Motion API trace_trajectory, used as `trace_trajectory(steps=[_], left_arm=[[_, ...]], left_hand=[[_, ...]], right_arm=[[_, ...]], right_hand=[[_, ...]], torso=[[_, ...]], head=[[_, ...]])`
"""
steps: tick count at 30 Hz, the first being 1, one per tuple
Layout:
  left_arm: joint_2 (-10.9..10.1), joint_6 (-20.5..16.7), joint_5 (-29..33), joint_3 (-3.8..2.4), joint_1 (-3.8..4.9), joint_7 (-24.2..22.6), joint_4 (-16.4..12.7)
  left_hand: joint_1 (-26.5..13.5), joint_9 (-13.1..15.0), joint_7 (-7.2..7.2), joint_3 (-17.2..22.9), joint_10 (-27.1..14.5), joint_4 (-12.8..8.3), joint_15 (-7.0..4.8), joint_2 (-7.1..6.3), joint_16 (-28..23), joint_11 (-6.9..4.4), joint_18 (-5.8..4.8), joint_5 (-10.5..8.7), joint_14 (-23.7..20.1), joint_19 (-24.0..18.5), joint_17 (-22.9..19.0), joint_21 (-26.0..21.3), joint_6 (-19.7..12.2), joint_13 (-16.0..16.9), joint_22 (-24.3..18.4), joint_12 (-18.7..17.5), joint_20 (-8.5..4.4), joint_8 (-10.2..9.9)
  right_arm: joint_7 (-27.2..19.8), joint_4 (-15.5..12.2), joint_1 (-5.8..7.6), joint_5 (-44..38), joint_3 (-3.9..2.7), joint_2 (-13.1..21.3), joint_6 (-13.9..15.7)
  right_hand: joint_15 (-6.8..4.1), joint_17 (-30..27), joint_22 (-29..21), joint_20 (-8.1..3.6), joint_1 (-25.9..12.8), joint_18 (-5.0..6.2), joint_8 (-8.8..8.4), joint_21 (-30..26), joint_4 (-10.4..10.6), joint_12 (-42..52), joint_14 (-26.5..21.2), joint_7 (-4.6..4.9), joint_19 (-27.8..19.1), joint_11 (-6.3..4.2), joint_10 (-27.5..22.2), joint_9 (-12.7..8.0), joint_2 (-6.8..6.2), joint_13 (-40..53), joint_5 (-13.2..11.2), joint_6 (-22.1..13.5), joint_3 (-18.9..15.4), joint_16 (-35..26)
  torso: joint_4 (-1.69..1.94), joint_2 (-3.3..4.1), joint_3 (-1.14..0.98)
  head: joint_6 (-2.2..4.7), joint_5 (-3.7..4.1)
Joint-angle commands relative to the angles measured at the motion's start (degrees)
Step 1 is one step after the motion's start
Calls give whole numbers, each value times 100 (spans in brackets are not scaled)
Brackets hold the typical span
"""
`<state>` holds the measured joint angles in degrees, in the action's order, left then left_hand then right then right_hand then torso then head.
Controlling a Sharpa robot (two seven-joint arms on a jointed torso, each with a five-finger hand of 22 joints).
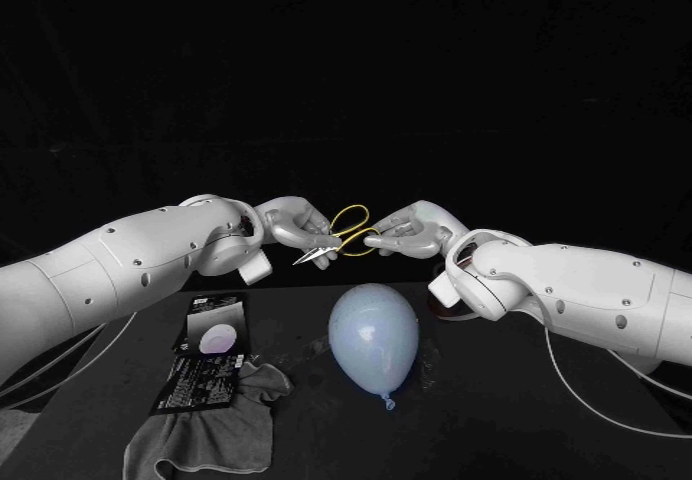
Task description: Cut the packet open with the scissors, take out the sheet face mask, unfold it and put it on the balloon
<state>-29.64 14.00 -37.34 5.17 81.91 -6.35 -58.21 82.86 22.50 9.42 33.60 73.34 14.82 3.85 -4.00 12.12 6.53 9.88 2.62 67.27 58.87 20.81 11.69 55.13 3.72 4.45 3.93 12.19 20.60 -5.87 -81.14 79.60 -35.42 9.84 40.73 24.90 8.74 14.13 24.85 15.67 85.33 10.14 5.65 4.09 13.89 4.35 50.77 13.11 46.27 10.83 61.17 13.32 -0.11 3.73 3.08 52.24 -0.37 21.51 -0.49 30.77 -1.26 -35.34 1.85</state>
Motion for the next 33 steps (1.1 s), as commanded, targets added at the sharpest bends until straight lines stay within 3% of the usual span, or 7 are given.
trace_trajectory(steps=[1,5,10,17,22,28,33], left_arm=[[1,-67,78,-8,6,-135,-29],[-3,-63,85,-8,6,-160,-61],[-6,-48,90,-8,6,-176,-120],[4,-190,-29,-8,7,-155,-185],[23,-634,-152,-5,8,-103,-160],[58,-1124,-169,-3,8,-59,-83],[100,-1431,-134,-1,8,-54,-30]], left_hand=[[9,3,10,386,76,-351,-5,70,2,-52,60,19,20,14,6,35,-9,5,6,-26,-2,16],[1,8,12,390,74,-351,-4,71,0,-51,59,19,18,12,8,34,-12,5,6,-27,-1,17],[-12,17,13,397,67,-355,0,69,-6,-48,57,18,9,6,12,32,-22,3,4,-30,1,16],[-20,32,13,407,55,-382,2,49,-14,-47,58,19,-2,-3,19,31,-40,2,2,-33,2,16],[-76,55,48,427,-47,-410,36,-31,-67,-12,48,18,-84,-61,26,6,-120,-10,-11,-50,23,-16],[-564,-20,272,-14,-678,-189,269,-760,-349,224,7,-9,-575,-469,-30,-250,-523,-18,-81,-53,232,-286],[-712,-191,440,-733,-1385,-10,513,-1049,-733,429,-93,-4,-1240,-1154,-183,-666,-1025,-15,-85,-50,440,-649]], right_arm=[[-86,-6,-5,101,-3,-13,-45],[-145,-14,-12,113,-3,-30,8],[-224,-25,-16,224,-3,-44,180],[-321,-44,-18,722,-3,-42,605],[-303,-85,-19,1170,-4,-8,897],[-134,-80,-18,1390,-4,-6,1136],[-2,-14,-18,1430,-5,-48,1391]], right_hand=[[-34,-10,-41,-28,219,47,77,-9,-110,45,98,30,90,-82,133,21,128,6,-26,132,146,-49],[-169,11,-59,-126,665,58,253,54,-286,132,335,-168,254,-273,459,75,355,10,-27,437,565,-13],[-352,23,26,-314,860,39,558,233,-527,219,797,-369,531,-493,1108,224,207,12,-41,876,1300,-29],[-477,-15,717,-492,40,-18,872,815,-1080,99,1329,-487,446,-596,1669,603,-248,18,-15,962,2769,-373],[-491,29,1297,-505,-570,-21,1048,1232,-1568,47,1485,-496,156,-645,1830,882,-267,44,-2,902,3380,-580],[-511,71,1564,-513,-784,-8,1127,1431,-1789,53,1563,-514,47,-669,1905,1004,-253,61,47,890,3535,-640],[-530,111,1803,-525,-948,-6,1181,1607,-1962,57,1629,-535,-56,-679,1964,1093,-243,73,180,892,3647,-687]], torso=[[-1,0,-3],[-3,-1,0],[2,1,0],[-2,-3,-1],[-3,-4,-6],[-6,0,-6],[-5,-1,-2]], head=[[-7,-6],[-7,2],[-20,10],[-33,14],[-30,25],[-23,51],[-24,84]])
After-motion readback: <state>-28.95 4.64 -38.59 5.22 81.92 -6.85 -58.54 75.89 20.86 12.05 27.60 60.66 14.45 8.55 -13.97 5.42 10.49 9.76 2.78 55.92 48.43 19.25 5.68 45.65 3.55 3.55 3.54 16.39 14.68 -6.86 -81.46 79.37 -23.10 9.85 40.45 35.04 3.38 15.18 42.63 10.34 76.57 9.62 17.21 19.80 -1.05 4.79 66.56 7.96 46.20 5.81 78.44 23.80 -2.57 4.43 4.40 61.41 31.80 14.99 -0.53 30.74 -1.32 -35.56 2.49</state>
